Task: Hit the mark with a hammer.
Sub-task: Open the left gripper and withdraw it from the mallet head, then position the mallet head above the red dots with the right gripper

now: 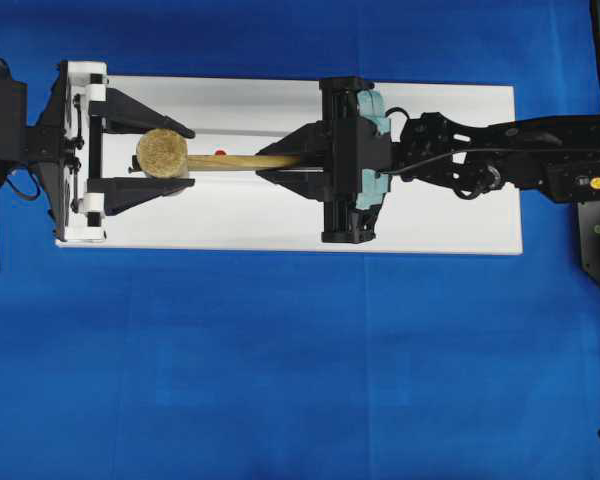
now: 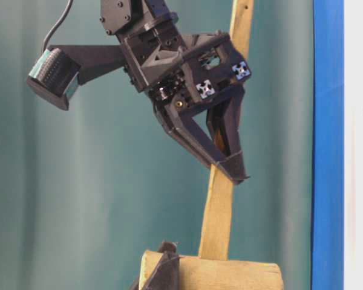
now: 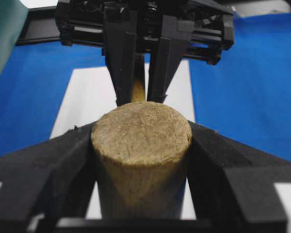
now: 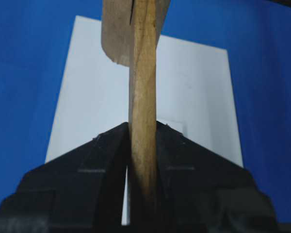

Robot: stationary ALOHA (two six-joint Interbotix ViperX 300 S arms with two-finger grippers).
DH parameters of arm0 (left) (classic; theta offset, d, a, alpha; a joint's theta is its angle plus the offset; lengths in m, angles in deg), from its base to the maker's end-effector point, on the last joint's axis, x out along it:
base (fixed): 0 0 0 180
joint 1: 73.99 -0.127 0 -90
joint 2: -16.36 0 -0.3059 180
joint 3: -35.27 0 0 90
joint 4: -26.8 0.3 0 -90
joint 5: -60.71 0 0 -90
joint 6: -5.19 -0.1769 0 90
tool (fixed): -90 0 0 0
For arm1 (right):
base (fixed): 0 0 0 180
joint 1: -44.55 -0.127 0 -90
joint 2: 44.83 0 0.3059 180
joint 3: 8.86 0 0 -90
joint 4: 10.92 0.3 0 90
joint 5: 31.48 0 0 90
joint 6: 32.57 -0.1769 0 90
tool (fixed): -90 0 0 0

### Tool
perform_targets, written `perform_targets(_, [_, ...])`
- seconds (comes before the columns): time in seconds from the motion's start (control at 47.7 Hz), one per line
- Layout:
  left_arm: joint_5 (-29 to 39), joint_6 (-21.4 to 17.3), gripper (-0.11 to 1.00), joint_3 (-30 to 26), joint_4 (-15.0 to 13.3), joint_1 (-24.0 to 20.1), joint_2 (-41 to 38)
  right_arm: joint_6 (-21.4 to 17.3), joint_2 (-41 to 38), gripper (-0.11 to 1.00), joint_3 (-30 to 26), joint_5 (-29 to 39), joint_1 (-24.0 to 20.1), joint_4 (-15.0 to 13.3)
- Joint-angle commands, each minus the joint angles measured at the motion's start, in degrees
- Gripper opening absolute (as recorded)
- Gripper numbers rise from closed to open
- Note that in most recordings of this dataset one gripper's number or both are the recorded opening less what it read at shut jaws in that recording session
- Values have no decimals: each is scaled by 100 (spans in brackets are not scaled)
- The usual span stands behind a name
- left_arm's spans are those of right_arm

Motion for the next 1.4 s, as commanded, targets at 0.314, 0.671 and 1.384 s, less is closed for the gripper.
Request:
perform_targets(0.314, [35,0,90,158,-9,44,519,-18,853,3,624,-396,53,352])
perform_targets(0.671, [677,26,90,527,-9,44,1318,-18,1819,3,1468,-809,44,984])
perform_targets(1.384, [1143,53,90,765,-9,26,1854,-18,1354,3,1081,-826,53,1081])
